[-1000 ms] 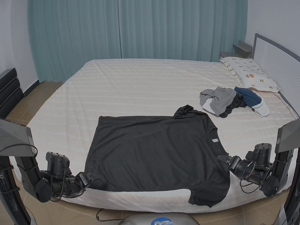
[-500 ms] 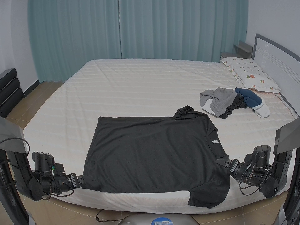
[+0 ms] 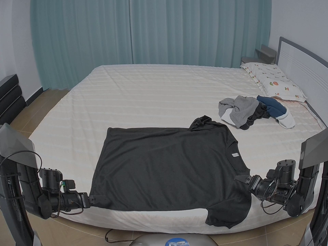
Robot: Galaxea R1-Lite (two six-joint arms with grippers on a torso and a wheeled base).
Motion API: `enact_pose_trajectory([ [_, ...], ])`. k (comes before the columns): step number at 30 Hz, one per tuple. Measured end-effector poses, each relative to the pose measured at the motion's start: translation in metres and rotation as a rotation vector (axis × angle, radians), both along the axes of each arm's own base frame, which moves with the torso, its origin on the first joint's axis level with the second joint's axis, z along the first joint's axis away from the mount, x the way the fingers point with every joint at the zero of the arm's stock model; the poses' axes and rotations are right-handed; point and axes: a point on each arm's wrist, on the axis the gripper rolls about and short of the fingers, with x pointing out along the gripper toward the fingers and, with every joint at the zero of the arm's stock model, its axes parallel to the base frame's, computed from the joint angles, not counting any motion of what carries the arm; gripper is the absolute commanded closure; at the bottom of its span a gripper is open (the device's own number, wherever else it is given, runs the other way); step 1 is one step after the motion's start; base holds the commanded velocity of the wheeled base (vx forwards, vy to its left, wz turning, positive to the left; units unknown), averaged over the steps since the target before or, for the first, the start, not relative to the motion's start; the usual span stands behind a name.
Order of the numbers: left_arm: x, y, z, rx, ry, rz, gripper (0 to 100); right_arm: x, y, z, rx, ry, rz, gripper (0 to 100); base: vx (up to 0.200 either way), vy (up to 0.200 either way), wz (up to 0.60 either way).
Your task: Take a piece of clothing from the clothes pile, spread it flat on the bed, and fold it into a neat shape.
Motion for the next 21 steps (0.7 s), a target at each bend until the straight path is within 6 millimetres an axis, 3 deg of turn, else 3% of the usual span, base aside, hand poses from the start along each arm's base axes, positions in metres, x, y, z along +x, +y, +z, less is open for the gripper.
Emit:
enact_pose_trajectory([
  [8, 0.008, 0.002, -0.014, 0.026, -0.001, -0.026, 0, 0.000, 0.000, -0.001, 0.001, 0.007, 0.003, 0, 0.000, 0.000, 0.00],
  [21, -0.002, 0.001, -0.019, 0.030, 0.052, -0.026, 0, 0.000, 0.000, -0.004, 0.003, 0.018, 0.011, 0, 0.000, 0.000, 0.00],
])
